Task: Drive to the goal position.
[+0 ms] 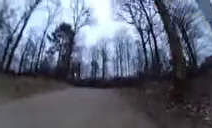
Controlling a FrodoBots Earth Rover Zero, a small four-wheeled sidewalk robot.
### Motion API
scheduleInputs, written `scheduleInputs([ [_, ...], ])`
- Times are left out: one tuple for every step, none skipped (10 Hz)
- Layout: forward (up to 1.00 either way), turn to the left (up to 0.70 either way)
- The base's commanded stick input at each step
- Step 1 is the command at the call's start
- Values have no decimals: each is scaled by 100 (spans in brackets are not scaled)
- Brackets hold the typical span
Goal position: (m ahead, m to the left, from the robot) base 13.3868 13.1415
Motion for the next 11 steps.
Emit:
scheduleInputs([
  [100,0],
  [100,0],
  [100,0],
  [100,0],
  [100,0],
  [100,0],
  [100,0],
  [100,0],
  [100,0],
  [100,0],
  [100,0],
])
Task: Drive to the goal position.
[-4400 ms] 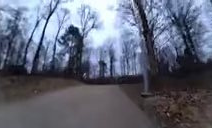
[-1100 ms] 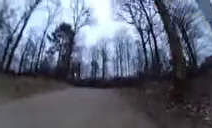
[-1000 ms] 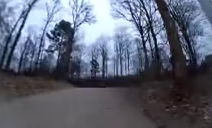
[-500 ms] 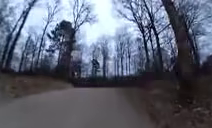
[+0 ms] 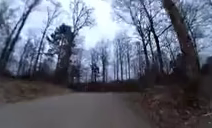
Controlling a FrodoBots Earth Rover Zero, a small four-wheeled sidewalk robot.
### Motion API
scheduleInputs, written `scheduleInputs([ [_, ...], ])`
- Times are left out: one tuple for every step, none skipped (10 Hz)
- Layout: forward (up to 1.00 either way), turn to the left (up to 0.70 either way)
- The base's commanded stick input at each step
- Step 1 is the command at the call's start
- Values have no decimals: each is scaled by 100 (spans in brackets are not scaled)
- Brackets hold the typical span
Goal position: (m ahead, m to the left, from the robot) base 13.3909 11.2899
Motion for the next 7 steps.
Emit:
scheduleInputs([
  [100,0],
  [100,0],
  [100,0],
  [100,0],
  [100,0],
  [100,0],
  [100,0],
])
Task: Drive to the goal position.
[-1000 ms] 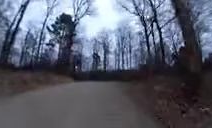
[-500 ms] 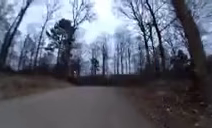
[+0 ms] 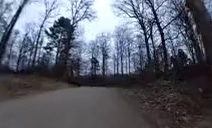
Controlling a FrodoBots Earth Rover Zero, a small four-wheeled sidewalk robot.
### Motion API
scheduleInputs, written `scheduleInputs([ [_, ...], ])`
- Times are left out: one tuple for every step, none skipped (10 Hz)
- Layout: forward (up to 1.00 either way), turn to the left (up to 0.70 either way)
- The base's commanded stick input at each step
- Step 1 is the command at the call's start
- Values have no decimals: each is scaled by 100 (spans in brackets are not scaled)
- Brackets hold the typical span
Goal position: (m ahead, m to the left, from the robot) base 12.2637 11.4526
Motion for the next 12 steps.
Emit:
scheduleInputs([
  [100,0],
  [100,0],
  [100,0],
  [100,0],
  [100,0],
  [100,0],
  [100,0],
  [100,0],
  [100,0],
  [100,0],
  [100,0],
  [100,0],
])
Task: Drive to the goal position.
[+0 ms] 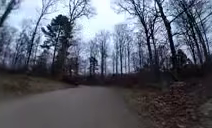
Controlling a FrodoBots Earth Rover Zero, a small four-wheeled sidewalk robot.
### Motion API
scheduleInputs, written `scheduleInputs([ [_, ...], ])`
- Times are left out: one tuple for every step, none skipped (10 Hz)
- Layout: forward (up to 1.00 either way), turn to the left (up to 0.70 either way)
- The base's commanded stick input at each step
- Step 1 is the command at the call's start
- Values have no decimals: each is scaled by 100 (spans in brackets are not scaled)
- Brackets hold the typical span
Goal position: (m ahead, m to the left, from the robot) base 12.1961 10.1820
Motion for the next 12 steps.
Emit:
scheduleInputs([
  [100,0],
  [100,0],
  [100,0],
  [100,0],
  [100,0],
  [100,0],
  [100,0],
  [100,23],
  [100,40],
  [100,40],
  [100,16],
  [100,0],
])
